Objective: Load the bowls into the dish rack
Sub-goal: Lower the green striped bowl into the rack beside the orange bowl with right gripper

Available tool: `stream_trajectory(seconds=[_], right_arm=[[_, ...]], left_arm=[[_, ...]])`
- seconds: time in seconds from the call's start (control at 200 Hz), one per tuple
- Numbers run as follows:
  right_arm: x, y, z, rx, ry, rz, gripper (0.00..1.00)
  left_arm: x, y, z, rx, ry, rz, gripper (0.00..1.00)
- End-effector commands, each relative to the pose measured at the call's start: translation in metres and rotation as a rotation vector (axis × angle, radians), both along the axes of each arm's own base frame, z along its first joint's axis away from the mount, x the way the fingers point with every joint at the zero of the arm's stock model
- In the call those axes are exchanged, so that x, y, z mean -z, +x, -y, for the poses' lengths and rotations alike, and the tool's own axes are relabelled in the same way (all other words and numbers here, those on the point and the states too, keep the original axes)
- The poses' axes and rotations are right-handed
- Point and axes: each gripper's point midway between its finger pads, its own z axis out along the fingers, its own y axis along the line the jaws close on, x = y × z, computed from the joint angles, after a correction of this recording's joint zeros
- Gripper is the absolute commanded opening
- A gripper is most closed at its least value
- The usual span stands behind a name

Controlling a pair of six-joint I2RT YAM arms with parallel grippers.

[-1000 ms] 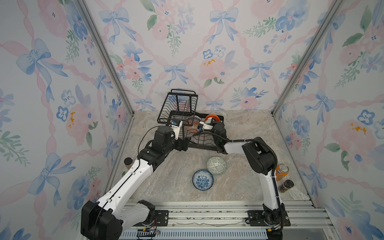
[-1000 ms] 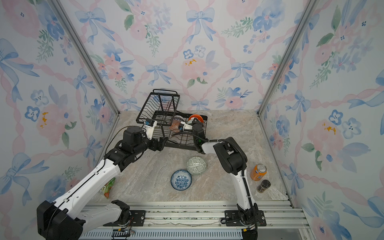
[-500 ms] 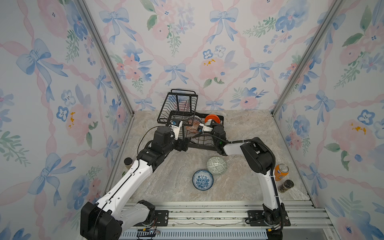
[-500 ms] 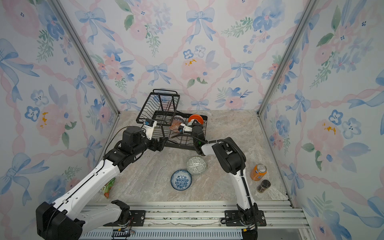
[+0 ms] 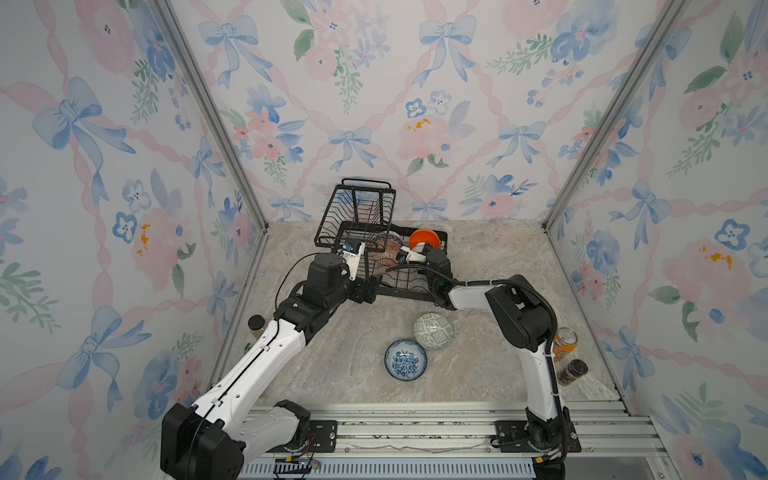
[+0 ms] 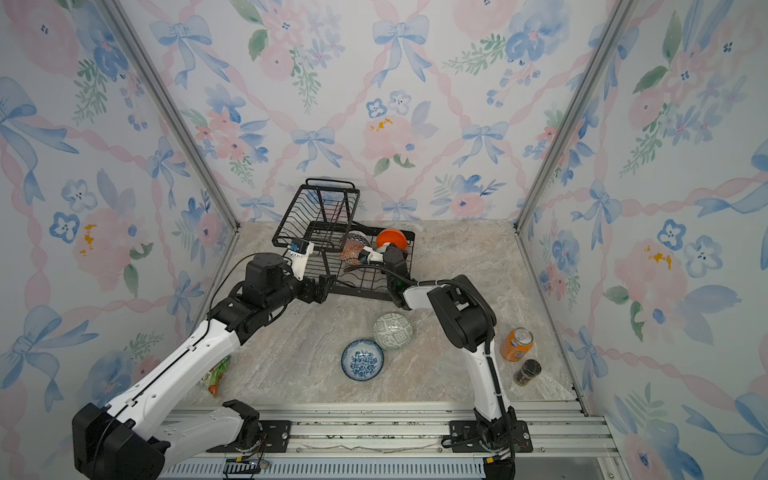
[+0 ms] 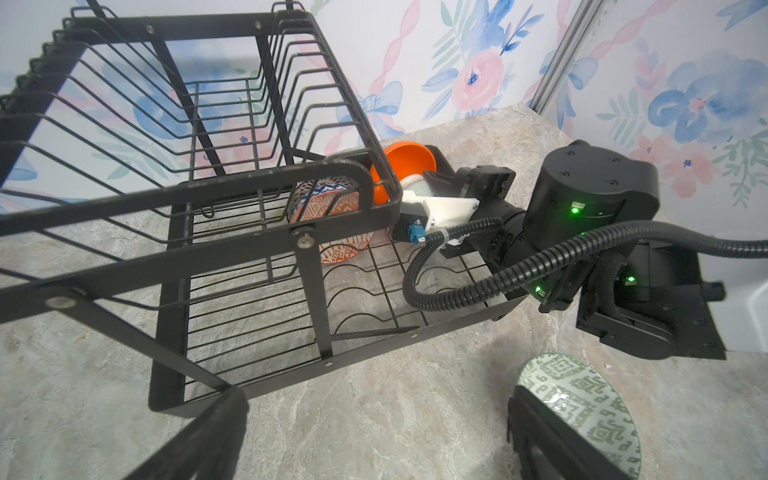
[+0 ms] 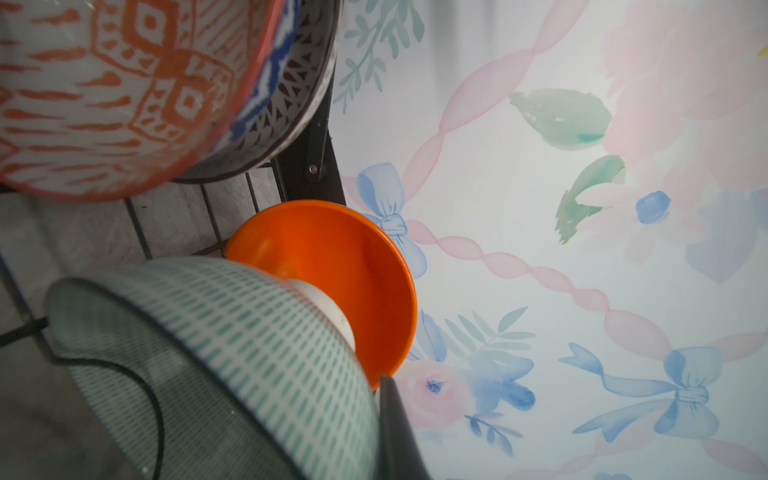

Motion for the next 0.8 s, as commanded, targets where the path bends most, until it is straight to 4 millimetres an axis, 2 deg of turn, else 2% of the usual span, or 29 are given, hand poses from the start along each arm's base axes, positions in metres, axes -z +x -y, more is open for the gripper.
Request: stream_trajectory(seconds=[0.0, 0.32, 0.56, 0.67, 0.795], right_arm=[[-0.023, 0.003, 0.009, 0.054, 0.051, 0.013, 0.00], [-0.022, 0.001, 0.007, 0.070, 0.081, -0.069, 0.02], [-0.026, 0.001, 0.008, 0.079, 0.098, -0.085, 0.15], [-0.028, 0.001, 0.009, 0.084, 0.102, -0.088, 0.16], [-0.031, 0.000, 0.010, 0.086, 0.110, -0.090, 0.23]], left_arm=[[0.001, -0.004, -0.002, 0.011, 0.000, 0.002, 0.98], [0.001, -0.003, 0.000, 0.015, -0.003, -0.003, 0.98], [0.000, -0.004, 0.000, 0.016, -0.006, -0.001, 0.98], [0.002, -0.004, 0.001, 0.023, -0.007, -0.007, 0.98], [0.004, -0.004, 0.003, 0.031, -0.008, -0.013, 0.98]])
